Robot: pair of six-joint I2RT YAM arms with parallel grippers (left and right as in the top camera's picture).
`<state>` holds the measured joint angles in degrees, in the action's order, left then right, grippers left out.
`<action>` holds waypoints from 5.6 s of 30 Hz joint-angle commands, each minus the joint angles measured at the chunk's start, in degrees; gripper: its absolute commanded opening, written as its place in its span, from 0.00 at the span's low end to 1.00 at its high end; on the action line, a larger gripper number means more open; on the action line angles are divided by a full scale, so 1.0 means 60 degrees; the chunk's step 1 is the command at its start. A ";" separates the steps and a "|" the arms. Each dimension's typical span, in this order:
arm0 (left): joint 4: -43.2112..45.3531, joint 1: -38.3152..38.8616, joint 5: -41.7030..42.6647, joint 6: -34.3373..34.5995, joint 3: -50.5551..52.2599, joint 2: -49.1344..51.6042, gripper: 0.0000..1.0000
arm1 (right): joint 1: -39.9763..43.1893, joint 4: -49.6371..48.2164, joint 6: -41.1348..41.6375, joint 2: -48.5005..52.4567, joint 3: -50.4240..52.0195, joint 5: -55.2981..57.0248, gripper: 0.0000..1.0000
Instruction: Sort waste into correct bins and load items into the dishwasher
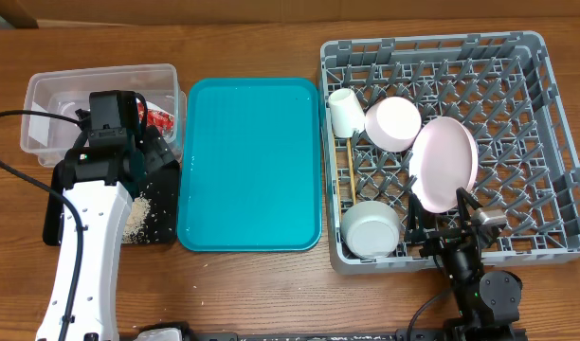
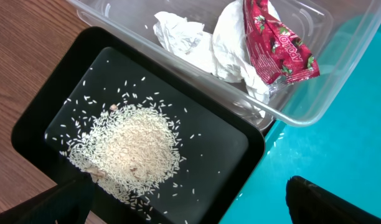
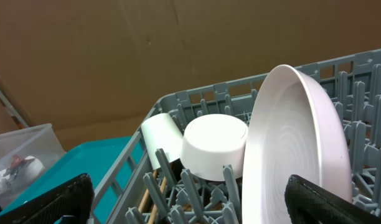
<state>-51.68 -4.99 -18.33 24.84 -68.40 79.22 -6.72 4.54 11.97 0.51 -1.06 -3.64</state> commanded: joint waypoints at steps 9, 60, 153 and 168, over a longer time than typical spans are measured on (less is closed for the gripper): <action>0.0007 -0.0036 0.0066 -0.0106 -0.0106 -0.1606 1.00 | 0.0153 0.0047 -0.0040 -0.0058 0.0102 0.0444 1.00; 0.7730 -0.0029 -0.0466 0.3807 0.9941 -1.1194 1.00 | 0.0149 0.0047 -0.0036 -0.0058 0.0102 0.0444 1.00; 0.8043 0.0484 0.1523 -0.3348 1.1358 -1.3176 1.00 | 0.0149 0.0047 -0.0040 -0.0058 0.0102 0.0444 1.00; 0.8043 0.0470 0.1523 -0.3351 1.1355 -1.3162 1.00 | 0.0153 0.0047 -0.0040 -0.0058 0.0102 0.0444 1.00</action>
<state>-3.51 -2.59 -8.82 4.16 -0.47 0.84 -6.72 4.58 11.97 0.54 -1.06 -3.57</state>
